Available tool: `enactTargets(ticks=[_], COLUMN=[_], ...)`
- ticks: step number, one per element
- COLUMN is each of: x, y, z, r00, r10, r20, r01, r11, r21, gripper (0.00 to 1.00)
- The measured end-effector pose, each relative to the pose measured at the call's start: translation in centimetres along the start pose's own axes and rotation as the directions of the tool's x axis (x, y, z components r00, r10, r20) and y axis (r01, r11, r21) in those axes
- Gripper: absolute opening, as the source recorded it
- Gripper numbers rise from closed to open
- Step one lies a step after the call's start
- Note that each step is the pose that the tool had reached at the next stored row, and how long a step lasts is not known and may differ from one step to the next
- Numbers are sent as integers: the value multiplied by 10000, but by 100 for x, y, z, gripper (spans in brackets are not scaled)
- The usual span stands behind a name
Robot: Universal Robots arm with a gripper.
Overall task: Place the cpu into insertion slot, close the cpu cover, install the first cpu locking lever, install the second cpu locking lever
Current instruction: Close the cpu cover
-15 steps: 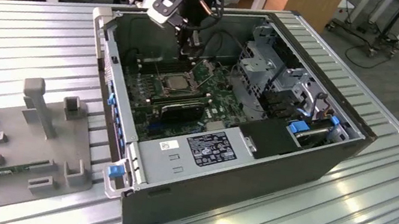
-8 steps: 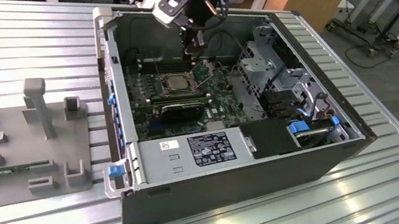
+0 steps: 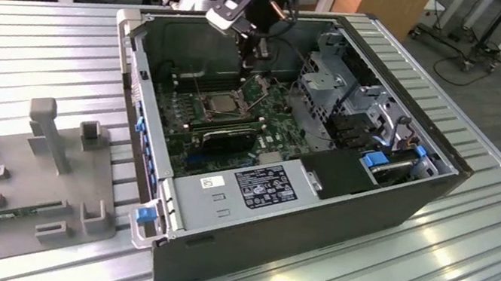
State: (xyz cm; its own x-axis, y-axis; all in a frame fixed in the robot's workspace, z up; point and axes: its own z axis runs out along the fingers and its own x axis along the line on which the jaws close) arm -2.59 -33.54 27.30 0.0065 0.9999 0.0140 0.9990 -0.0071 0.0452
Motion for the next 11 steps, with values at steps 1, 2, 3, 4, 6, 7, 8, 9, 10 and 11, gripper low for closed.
enactTargets(ticks=[1, 2, 3, 4, 6, 7, 8, 9, 10, 11], x=[0, 1, 1, 1, 1, 1, 1, 2, 2, 2], y=[20, 42, 64, 88, 137, 164, 190, 219, 248, 276], z=[2, 3, 4, 6, 9, 10, 11, 13, 14, 16], r00=[10000, 10000, 10000, 10000, 10000, 10000, 10000, 10000, 10000, 10000], r10=[0, 0, 1, 2, -1, 1, 2, 0, 0, 1], r20=[-1, -1, 0, -1, -1, -1, 0, 0, 0, 0], r01=[0, 0, -1, -2, 1, -1, -2, 0, 0, -1], r11=[10000, 10000, 10000, 10000, 10000, 10000, 10000, 10000, 10000, 10000], r21=[0, 1, 2, 3, 4, 5, 7, 7, 9, 10], gripper=[11, 11, 11, 11, 11, 11, 11, 11, 11, 11])
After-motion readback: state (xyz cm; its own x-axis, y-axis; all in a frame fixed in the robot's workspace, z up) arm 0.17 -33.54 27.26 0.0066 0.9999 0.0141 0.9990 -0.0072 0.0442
